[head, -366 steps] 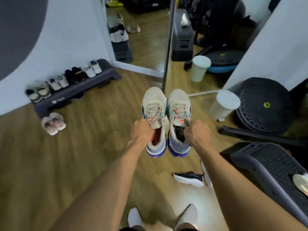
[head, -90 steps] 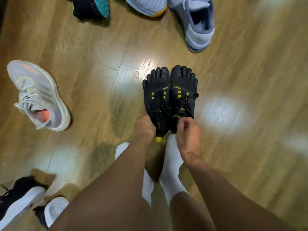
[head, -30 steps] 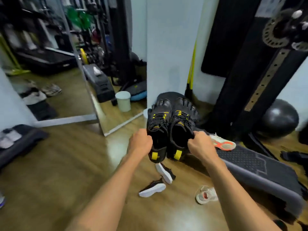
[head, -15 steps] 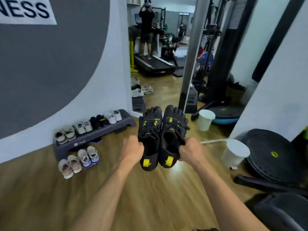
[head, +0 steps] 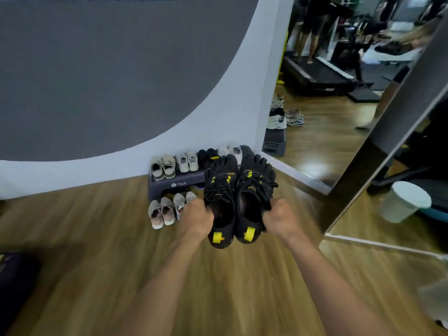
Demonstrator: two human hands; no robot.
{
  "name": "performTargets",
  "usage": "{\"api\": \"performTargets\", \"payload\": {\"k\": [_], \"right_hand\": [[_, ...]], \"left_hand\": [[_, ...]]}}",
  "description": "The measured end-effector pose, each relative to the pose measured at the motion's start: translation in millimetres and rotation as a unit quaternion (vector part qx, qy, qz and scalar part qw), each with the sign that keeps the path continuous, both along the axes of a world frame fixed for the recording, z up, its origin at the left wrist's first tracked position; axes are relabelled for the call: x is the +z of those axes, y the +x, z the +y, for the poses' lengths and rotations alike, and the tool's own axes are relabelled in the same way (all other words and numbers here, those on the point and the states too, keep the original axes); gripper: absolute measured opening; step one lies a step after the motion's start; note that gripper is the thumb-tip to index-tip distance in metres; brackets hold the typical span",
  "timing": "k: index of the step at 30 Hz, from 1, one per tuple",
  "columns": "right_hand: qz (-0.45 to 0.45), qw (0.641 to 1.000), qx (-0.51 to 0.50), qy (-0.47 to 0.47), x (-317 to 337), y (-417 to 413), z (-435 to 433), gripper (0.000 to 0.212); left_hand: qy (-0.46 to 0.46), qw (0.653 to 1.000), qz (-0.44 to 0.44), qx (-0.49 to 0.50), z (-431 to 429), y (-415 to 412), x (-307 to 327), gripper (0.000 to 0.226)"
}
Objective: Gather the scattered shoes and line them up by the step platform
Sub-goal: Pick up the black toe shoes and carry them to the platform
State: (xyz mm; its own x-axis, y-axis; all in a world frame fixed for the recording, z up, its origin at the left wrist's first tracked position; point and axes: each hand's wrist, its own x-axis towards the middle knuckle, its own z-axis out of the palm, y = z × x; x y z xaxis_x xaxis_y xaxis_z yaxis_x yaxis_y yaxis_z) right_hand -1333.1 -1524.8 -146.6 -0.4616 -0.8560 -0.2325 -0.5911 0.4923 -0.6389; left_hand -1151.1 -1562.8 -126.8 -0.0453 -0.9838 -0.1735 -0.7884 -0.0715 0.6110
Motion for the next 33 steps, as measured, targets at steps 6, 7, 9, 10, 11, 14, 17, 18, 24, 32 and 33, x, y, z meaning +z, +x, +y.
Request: {"api": "performTargets", "payload": {"k": [6, 7, 9, 10, 11, 14, 17, 18, 24, 32, 33], "right_hand": [[-0.015, 1.0, 0.02, 0.01, -23, 1, -121, 0.021], [-0.008, 1.0, 0.021, 0.017, -25, 1, -138, 0.021], [-0.005, 0.999, 0.028, 0.023, -28, -3, -173, 0.019], [0.0, 0.999, 0.036, 0.028, -31, -6, -192, 0.016], [0.011, 0.998, 0.046, 0.035, -33, -9, -210, 0.014], [0.048, 0.995, 0.07, 0.048, -41, -21, -261, 0.012], [0.084, 0.987, 0.122, 0.063, -56, -37, -314, 0.013], [0.093, 0.984, 0.131, 0.07, -63, -43, -332, 0.014], [0.014, 0.988, 0.121, 0.092, -130, -67, -428, 0.024], [0.015, 0.978, 0.119, 0.171, -284, -73, -509, 0.028], [0.029, 0.975, 0.128, 0.181, -309, -73, -516, 0.027]], "left_hand": [[0.022, 0.999, 0.002, 0.023, -115, -3, -34, 0.029], [0.028, 0.999, 0.0, 0.023, -133, -5, -35, 0.028], [0.036, 0.999, 0.0, 0.025, -169, -10, -38, 0.027], [0.041, 0.999, 0.001, 0.027, -186, -12, -38, 0.027], [0.048, 0.998, -0.002, 0.029, -203, -15, -39, 0.026], [0.057, 0.997, -0.014, 0.041, -250, -27, -51, 0.028], [0.067, 0.996, 0.001, 0.05, -304, -44, -73, 0.028], [0.071, 0.996, -0.001, 0.057, -320, -50, -81, 0.028], [0.061, 0.997, -0.011, 0.056, -412, -76, -153, 0.029], [0.175, 0.983, -0.029, 0.05, -472, -76, -313, 0.042], [0.197, 0.979, -0.02, 0.058, -479, -78, -340, 0.042]]}}
